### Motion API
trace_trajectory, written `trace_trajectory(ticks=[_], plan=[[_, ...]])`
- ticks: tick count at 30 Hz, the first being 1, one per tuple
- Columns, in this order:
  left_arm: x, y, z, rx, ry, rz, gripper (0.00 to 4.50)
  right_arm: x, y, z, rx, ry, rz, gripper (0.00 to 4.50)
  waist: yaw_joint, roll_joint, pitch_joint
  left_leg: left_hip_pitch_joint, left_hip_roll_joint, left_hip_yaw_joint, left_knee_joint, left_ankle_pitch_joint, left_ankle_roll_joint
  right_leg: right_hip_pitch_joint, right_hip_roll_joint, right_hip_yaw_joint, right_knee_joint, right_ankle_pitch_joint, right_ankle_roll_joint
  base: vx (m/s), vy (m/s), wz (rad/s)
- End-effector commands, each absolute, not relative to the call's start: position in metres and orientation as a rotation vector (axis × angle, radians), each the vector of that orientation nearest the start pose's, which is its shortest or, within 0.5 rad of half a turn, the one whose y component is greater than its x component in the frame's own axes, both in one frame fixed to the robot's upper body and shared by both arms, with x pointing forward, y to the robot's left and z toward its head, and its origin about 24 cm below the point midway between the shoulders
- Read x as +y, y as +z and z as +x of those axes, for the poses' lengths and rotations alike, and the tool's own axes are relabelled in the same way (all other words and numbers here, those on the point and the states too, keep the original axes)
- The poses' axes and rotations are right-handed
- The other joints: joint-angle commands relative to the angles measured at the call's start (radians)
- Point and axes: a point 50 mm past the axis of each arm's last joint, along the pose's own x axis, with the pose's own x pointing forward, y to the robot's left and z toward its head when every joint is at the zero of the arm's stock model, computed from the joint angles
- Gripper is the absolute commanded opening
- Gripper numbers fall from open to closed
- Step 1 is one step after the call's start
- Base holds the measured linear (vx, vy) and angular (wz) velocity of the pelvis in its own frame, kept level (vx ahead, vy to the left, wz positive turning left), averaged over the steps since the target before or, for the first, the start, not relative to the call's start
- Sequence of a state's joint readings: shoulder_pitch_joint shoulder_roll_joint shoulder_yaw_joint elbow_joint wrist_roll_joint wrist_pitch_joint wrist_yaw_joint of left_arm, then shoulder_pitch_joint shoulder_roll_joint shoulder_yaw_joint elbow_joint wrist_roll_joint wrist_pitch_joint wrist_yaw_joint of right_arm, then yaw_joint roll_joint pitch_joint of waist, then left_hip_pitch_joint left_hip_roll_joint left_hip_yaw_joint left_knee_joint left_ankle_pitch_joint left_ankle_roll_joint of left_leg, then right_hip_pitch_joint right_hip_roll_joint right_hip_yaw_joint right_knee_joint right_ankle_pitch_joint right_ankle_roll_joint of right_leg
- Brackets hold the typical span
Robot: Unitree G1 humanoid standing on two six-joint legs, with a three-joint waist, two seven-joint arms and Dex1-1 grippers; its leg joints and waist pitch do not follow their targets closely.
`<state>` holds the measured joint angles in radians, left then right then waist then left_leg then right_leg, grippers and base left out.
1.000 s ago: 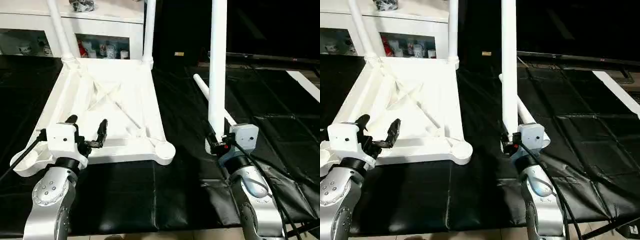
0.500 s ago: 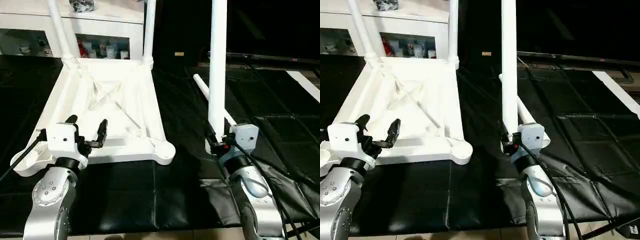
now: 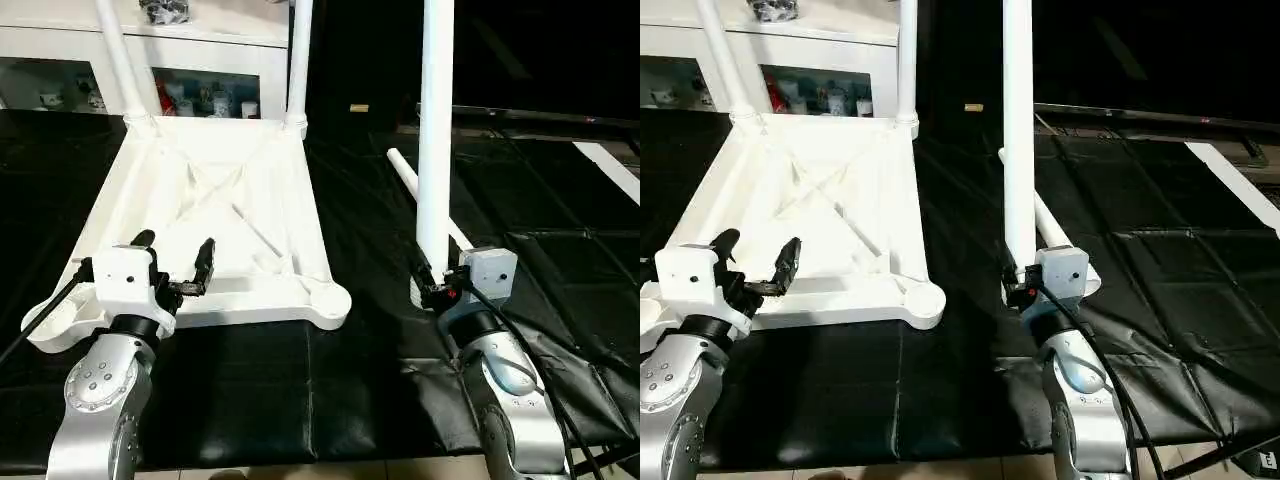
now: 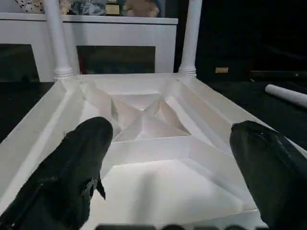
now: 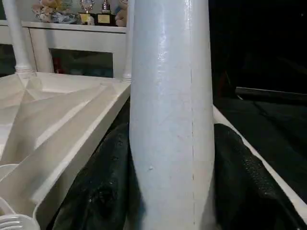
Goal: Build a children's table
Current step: Pick table leg
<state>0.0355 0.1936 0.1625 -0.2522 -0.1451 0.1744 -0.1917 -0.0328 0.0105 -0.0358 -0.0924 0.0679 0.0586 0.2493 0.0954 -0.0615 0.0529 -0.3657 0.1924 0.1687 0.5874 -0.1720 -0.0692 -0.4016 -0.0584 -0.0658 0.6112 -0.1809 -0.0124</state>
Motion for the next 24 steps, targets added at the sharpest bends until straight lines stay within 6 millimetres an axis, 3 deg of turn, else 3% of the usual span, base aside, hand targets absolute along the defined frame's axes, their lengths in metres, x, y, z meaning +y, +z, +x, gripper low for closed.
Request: trace_trajectory(ticks=[1,24], plan=[[0.209,0.0869,0.2411,-0.065,-0.058,0.072,4.5,-0.1428,0.0669,0.2604,-0.076,0.227,0.068,1.93,0.004,0.016,-0.053,0.013,0.034,-0.017,-0.078,-0.355,-0.015,0.033,-0.07,0.052,-0.087,-0.336,-0.056,0.0,0.0,0.0],[0.209,0.0869,0.2411,-0.065,-0.058,0.072,4.5,-0.1428,0.0669,0.2604,-0.076,0.227,0.068,1.93,0.006,0.016,-0.052,0.013,0.034,-0.016,-0.078,-0.353,-0.014,0.034,-0.07,0.051,-0.087,-0.336,-0.057,0.0,0.0,0.0]])
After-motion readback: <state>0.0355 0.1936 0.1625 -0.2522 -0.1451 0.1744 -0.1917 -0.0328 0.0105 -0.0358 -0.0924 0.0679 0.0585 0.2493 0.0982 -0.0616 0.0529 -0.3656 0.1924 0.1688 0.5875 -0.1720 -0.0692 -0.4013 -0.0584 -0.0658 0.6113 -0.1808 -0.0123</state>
